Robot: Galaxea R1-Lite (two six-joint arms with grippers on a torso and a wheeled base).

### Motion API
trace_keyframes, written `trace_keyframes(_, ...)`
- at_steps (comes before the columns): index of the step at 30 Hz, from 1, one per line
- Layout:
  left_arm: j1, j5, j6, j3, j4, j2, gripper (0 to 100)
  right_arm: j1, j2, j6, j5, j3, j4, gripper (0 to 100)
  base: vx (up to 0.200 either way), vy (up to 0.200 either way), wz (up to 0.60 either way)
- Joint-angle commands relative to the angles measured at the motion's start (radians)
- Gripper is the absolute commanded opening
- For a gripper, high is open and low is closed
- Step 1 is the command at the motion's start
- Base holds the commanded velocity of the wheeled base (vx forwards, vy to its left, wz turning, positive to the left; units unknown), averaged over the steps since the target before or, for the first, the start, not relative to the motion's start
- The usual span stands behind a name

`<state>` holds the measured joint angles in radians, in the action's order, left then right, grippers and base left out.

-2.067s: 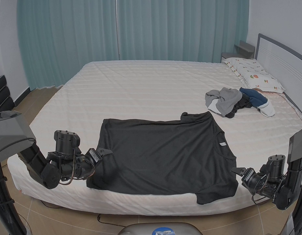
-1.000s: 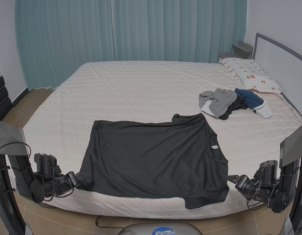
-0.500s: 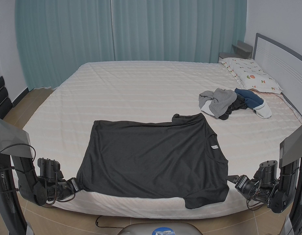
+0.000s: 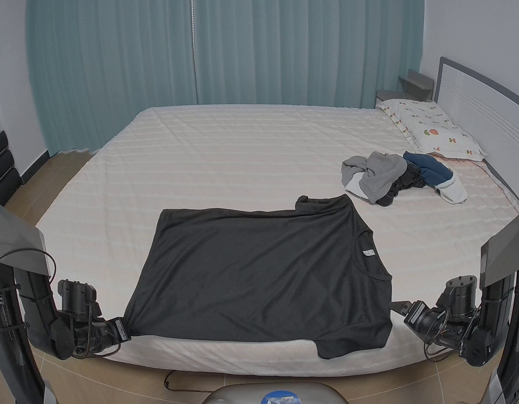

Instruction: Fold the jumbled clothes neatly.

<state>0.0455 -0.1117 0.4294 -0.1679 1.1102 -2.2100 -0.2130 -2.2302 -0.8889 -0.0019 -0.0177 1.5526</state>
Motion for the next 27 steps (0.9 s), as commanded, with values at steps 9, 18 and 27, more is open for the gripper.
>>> trace_keyframes(9,0.045,-0.003,-0.052,0.031,0.008,-0.007,0,-0.002,-0.012,0.07,-0.041,0.016,0.011,100,0.0,0.0,0.0)
trace_keyframes(18,0.039,-0.062,-0.021,0.021,0.022,-0.03,0,-0.02,-0.114,0.217,-0.043,-0.084,0.011,100,0.0,0.0,0.0)
trace_keyframes(27,0.037,-0.071,0.015,0.03,0.103,-0.054,0,-0.032,-0.203,0.269,-0.044,-0.203,0.009,100,0.0,0.0,0.0)
